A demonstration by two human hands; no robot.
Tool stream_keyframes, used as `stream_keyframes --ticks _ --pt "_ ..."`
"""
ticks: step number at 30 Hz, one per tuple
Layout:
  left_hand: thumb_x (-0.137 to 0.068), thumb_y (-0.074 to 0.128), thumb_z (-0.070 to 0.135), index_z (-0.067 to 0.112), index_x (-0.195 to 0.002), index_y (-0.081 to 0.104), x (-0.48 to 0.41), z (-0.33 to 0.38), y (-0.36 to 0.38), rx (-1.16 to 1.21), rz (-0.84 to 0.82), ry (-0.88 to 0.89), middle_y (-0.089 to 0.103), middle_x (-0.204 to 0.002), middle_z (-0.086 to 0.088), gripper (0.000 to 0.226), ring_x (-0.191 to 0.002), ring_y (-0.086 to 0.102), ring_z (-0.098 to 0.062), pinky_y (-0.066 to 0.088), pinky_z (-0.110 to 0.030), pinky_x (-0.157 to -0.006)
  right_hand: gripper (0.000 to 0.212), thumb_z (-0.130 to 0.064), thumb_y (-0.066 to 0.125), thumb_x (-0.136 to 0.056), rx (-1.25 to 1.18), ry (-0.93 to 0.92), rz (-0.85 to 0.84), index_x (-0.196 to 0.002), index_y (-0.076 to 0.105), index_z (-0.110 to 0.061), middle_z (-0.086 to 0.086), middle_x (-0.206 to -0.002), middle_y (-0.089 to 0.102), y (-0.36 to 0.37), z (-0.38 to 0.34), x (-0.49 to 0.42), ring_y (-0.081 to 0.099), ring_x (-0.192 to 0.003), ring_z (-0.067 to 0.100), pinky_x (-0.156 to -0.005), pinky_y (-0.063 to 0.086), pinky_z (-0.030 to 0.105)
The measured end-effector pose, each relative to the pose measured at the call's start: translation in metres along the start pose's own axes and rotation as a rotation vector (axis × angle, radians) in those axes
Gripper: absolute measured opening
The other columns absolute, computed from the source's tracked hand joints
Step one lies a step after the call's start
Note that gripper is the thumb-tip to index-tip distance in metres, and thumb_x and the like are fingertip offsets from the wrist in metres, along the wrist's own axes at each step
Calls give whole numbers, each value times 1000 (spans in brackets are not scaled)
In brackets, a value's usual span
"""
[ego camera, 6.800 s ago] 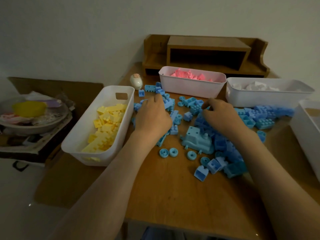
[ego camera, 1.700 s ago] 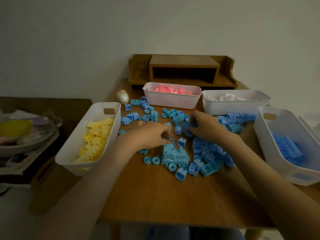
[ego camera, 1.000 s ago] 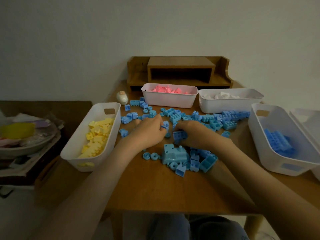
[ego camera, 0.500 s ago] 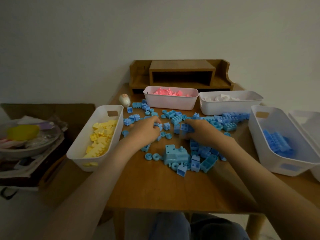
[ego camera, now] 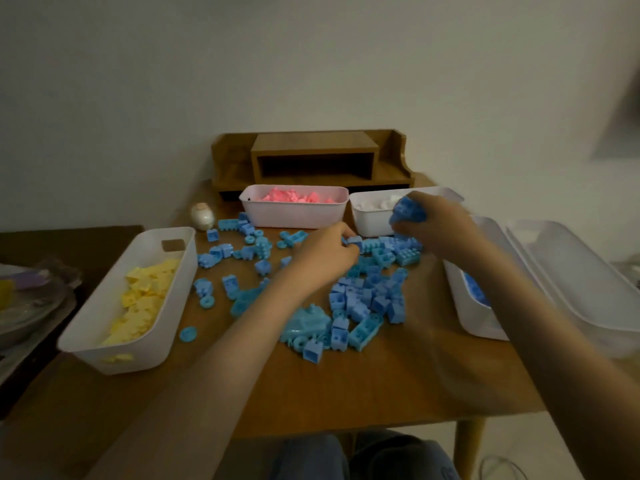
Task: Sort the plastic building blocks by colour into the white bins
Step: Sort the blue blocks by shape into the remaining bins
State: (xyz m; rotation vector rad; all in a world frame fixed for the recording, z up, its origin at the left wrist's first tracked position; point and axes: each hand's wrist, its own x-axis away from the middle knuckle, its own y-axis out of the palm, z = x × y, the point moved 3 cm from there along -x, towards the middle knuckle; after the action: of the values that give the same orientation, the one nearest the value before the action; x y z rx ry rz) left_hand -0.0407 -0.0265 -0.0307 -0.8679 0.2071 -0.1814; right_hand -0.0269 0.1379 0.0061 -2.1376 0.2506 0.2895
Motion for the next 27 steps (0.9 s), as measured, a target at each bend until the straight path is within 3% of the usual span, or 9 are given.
stream_keyframes --ticks 3,6,10,14,19,23,27 --pt "-92 51 29 21 -111 56 -6 39 22 10 -23 63 65 -105 -4 21 -98 59 -27 45 -39 -88 33 -18 60 -88 121 97 29 -118 56 -7 19 -114 60 -27 35 5 55 -103 33 -82 42 34" --pt "-93 51 29 22 -113 56 -8 77 44 -15 9 139 64 -106 -2 22 -103 56 -24 37 -35 -88 20 -16 60 -85 210 202 3 -102 57 -5 19 -104 62 -41 63 9 54 -89 32 -72 36 30" --pt "-95 48 30 25 -108 53 -10 116 79 -96 4 274 64 -95 3 15 -98 55 -22 25 -36 -79 24 -19 58 -86 316 258 -99 -107 57 -7 17 -111 62 -46 88 12 56 -96 32 -76 36 31" --pt "-96 43 22 21 -120 47 -12 125 104 -292 -97 324 57 -90 1 24 -101 49 -23 20 -36 -82 46 -18 60 -86 308 226 -207 -129 44 -12 13 -120 58 -46 106 19 55 -109 29 -95 43 38" --pt "-89 48 10 20 -134 38 -10 121 101 -254 -154 356 53 -125 -2 47 -118 40 -23 24 -37 -91 78 -19 67 -83 253 169 -250 -146 21 -22 8 -142 41 -44 105 21 47 -123 28 -104 38 44" --pt "-89 45 5 22 -133 43 -6 108 74 -154 -80 371 48 -135 -2 47 -126 37 -22 29 -39 -103 67 -32 61 -87 302 96 -177 -144 26 -24 6 -145 38 -44 91 23 44 -126 27 -105 35 50" --pt "-93 44 6 21 -134 45 -4 66 52 -238 -207 238 46 -140 -2 44 -127 42 -22 35 -41 -107 50 -22 59 -89 267 -135 -88 -136 43 -18 8 -140 41 -32 56 27 42 -125 27 -103 38 38"
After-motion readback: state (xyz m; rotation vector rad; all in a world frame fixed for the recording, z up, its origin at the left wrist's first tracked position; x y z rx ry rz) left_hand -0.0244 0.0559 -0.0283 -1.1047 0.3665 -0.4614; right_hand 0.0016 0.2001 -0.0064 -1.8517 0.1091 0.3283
